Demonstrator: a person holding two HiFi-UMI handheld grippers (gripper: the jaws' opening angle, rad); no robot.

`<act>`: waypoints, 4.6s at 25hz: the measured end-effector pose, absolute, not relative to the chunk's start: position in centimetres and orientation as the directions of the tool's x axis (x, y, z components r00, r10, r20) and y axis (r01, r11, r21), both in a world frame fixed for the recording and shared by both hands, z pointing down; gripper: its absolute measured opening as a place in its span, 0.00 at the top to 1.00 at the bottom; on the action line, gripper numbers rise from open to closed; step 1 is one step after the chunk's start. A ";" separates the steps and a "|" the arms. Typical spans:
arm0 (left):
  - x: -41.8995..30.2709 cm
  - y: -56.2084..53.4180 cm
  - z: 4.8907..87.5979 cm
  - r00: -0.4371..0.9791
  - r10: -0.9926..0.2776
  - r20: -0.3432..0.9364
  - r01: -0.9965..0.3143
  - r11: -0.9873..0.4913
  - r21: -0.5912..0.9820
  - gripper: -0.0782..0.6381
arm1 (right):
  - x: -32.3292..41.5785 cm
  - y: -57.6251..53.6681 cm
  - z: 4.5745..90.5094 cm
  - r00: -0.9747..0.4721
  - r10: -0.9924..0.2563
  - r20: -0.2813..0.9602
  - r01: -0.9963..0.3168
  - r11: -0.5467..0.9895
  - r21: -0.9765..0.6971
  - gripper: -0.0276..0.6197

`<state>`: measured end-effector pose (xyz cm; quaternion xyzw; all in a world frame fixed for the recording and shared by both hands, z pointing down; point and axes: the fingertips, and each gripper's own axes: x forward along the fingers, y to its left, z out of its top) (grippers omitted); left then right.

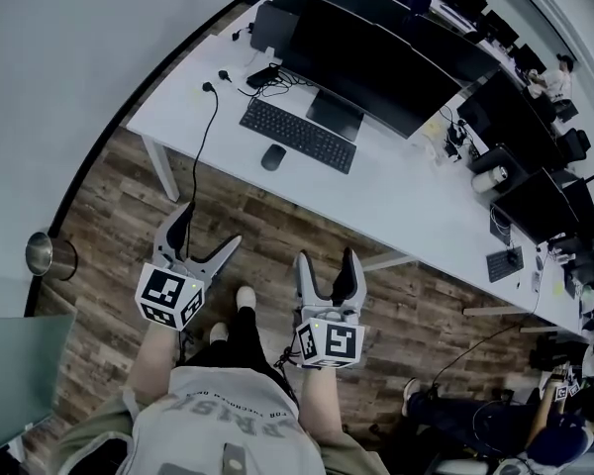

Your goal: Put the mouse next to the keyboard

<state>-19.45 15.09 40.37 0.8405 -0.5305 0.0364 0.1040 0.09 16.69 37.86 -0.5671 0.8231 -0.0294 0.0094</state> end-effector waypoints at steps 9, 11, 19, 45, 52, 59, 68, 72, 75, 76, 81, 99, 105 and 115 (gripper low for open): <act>-18.1 9.1 40.7 0.410 -0.894 0.184 -0.912 -0.393 0.123 0.33 | 1.2 10.6 38.9 -0.391 -0.920 0.032 -0.919 0.388 -0.073 0.43; -17.5 7.5 40.6 0.407 -0.895 0.183 -0.913 -0.391 0.119 0.33 | 1.6 8.9 38.9 -0.400 -0.916 0.030 -0.915 0.397 -0.074 0.43; -14.6 0.9 39.9 0.391 -0.903 0.177 -0.920 -0.380 0.096 0.33 | 3.0 2.2 38.9 -0.443 -0.896 0.019 -0.894 0.441 -0.082 0.43; -16.2 -8.3 44.3 0.369 -0.884 0.287 -0.929 -0.360 0.086 0.33 | 1.8 -9.4 45.5 -0.438 -0.889 0.136 -0.893 0.412 -0.184 0.43; -18.3 -11.0 45.9 0.421 -0.849 0.318 -0.905 -0.415 0.090 0.33 | -1.2 -12.2 48.9 -0.410 -0.886 0.218 -0.903 0.361 -0.233 0.43; -19.7 -13.8 47.6 0.465 -0.815 0.346 -0.883 -0.457 0.109 0.33 | -4.8 -14.6 54.3 -0.391 -0.850 0.353 -0.914 0.313 -0.260 0.43; -20.6 -16.5 49.6 0.511 -0.773 0.376 -0.856 -0.495 0.146 0.33 | -8.6 -16.9 62.6 -0.343 -0.749 0.567 -0.938 0.247 -0.242 0.43; -21.6 -17.9 50.2 0.517 -0.765 0.385 -0.853 -0.498 0.155 0.33 | -9.6 -17.4 66.0 -0.305 -0.695 0.651 -0.952 0.209 -0.224 0.43; -22.3 -18.7 50.8 0.521 -0.758 0.392 -0.850 -0.500 0.163 0.33 | -10.3 -17.6 68.1 -0.280 -0.663 0.694 -0.960 0.177 -0.219 0.43; -22.4 -18.9 51.0 0.524 -0.755 0.394 -0.848 -0.503 0.166 0.33 | -10.5 -17.7 68.7 -0.273 -0.653 0.706 -0.962 0.167 -0.217 0.43; -22.5 -19.6 52.0 0.546 -0.732 0.408 -0.834 -0.522 0.181 0.33 | -10.8 -17.9 71.0 -0.209 -0.603 0.770 -0.978 0.114 -0.176 0.43; -23.5 -21.4 53.4 0.580 -0.697 0.422 -0.811 -0.544 0.215 0.33 | -10.7 -17.9 73.3 -0.111 -0.513 0.851 -0.993 0.027 -0.114 0.45; -23.0 -21.3 53.1 0.594 -0.685 0.421 -0.800 -0.561 0.214 0.33 | -10.3 -17.4 73.0 -0.112 -0.517 0.849 -0.990 -0.013 -0.138 0.46; -19.9 -20.5 52.7 0.619 -0.661 0.424 -0.774 -0.604 0.188 0.33 | -6.6 -17.1 71.5 -0.086 -0.562 0.823 -0.988 -0.061 -0.145 0.46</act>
